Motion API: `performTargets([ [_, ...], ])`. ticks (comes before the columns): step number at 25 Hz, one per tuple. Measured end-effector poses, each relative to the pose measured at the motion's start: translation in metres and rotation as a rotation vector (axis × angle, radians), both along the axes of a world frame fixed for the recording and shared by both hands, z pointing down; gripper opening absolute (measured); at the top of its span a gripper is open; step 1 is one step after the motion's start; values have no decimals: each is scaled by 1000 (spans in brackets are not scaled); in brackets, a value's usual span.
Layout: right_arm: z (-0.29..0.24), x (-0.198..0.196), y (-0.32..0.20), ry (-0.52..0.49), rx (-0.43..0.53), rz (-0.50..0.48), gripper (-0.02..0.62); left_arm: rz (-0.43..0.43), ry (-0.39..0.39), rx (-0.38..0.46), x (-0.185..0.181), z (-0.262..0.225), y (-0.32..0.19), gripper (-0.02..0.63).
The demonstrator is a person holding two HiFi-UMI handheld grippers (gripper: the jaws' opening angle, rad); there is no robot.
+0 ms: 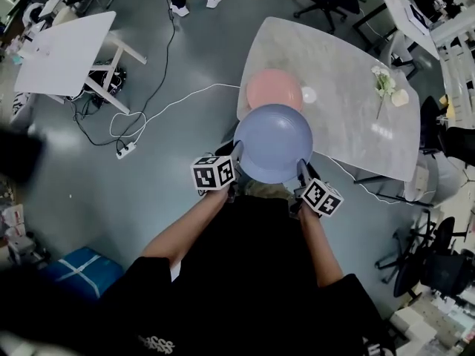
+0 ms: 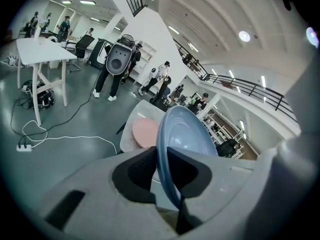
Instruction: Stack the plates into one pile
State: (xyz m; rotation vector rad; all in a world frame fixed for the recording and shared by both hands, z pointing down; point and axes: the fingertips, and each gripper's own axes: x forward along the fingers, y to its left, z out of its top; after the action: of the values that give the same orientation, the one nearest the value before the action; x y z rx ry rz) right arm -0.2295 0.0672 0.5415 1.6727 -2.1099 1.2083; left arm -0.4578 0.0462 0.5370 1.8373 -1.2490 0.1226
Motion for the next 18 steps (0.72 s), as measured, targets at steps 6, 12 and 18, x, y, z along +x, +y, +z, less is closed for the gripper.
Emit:
performTargets([
  [6, 7, -1, -15, 0, -15, -11, 55, 16, -12, -10, -1, 7, -19, 66],
  [12, 32, 4, -62, -36, -61, -18, 55, 27, -56, -71, 4, 33, -60, 67],
  [18, 53, -1, -123, -73, -90, -21, 55, 56, -108, -128, -1, 57, -104, 72],
])
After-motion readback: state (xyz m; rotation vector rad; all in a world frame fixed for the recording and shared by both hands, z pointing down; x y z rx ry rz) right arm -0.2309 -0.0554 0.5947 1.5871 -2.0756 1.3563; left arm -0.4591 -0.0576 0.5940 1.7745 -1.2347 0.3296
